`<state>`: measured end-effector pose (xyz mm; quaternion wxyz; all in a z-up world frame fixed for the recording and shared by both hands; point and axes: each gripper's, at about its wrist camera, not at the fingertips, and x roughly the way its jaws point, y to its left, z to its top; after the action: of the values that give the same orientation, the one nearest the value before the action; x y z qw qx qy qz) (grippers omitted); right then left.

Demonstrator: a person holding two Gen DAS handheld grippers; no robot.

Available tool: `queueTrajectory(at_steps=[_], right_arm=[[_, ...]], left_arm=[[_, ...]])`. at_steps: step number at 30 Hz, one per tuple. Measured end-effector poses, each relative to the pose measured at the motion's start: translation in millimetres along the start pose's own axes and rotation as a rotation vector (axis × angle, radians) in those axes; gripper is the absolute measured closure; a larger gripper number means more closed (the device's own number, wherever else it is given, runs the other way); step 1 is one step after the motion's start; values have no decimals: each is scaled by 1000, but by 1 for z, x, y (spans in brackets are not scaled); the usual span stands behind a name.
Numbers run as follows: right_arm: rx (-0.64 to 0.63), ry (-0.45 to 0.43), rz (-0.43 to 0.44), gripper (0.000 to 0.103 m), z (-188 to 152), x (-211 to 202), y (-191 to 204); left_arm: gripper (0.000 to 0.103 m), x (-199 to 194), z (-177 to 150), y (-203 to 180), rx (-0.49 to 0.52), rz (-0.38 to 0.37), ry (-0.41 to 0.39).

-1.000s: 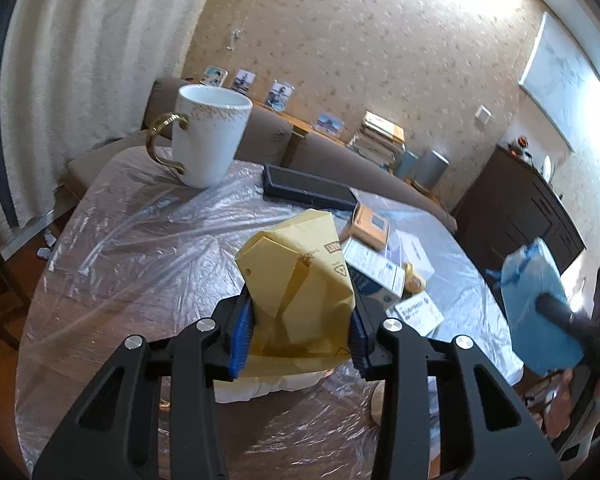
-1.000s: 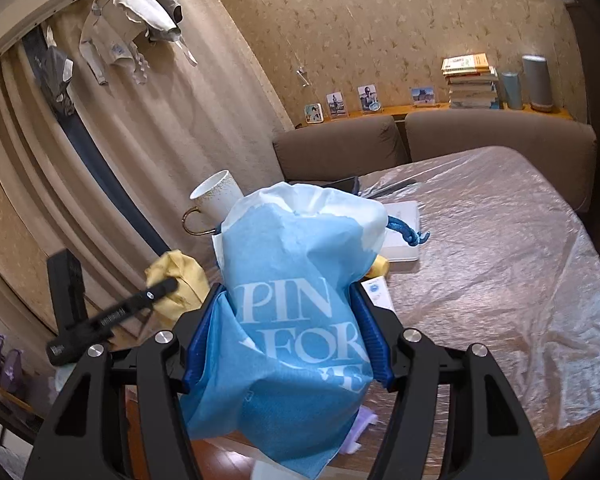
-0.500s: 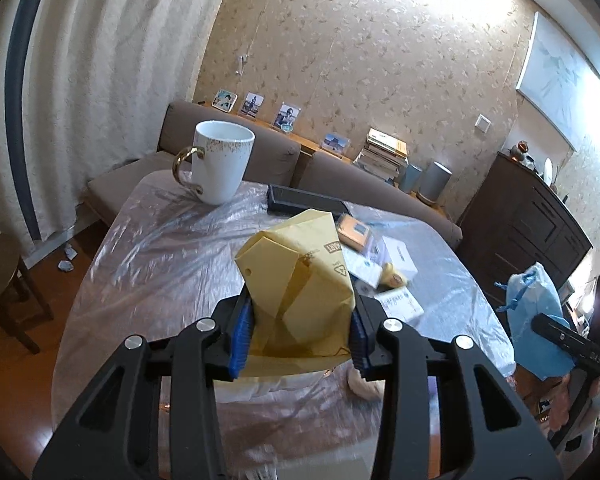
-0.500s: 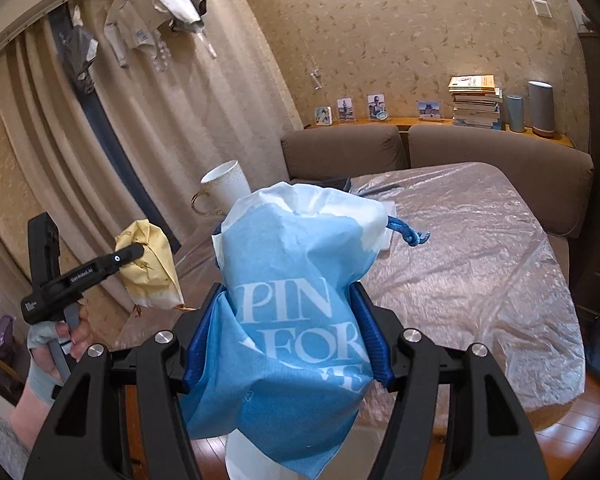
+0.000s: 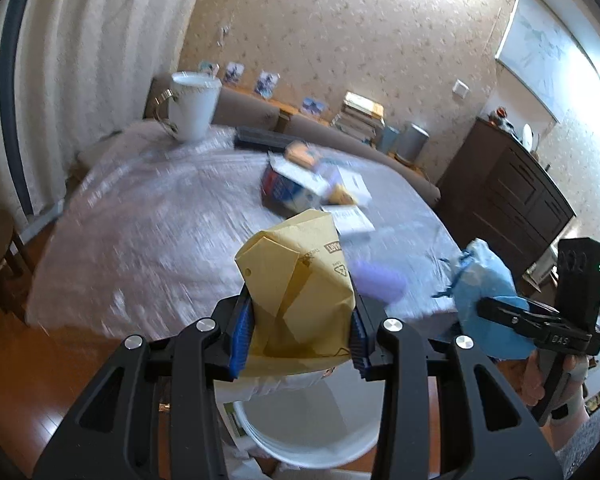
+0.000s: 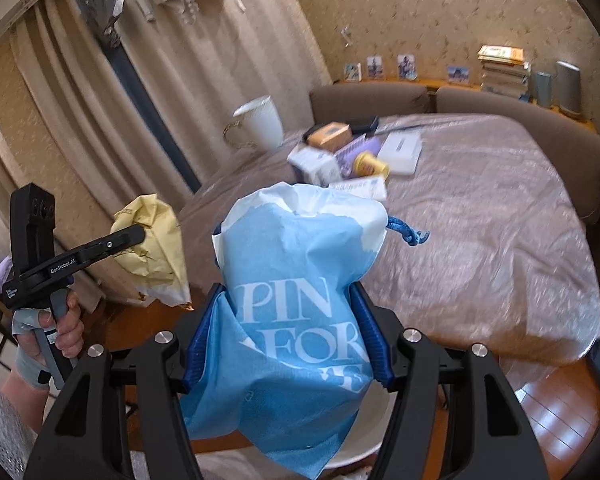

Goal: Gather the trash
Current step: 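Carry the yellow envelope and blue bag over the white bin with both tools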

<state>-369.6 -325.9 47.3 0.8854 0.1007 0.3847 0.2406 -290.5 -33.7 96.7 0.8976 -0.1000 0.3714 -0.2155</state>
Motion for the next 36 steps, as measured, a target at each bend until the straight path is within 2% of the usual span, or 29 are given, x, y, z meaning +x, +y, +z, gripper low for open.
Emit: queueTrajectory(at_steps=[8, 15, 21, 24, 36], right_arm=[[-13, 100, -3, 41, -33, 13, 1], [-48, 166, -61, 41, -59, 33, -1], [-66, 190, -117, 41, -74, 54, -7], [-79, 201, -150, 41, -79, 65, -8], [12, 230, -163, 42, -92, 98, -29]], left_arm=[[62, 21, -40, -28, 32, 0, 106], [62, 49, -68, -40, 55, 3, 194], [62, 78, -91, -46, 99, 36, 262], [62, 88, -98, -46, 116, 55, 282], [62, 121, -111, -31, 125, 86, 338]])
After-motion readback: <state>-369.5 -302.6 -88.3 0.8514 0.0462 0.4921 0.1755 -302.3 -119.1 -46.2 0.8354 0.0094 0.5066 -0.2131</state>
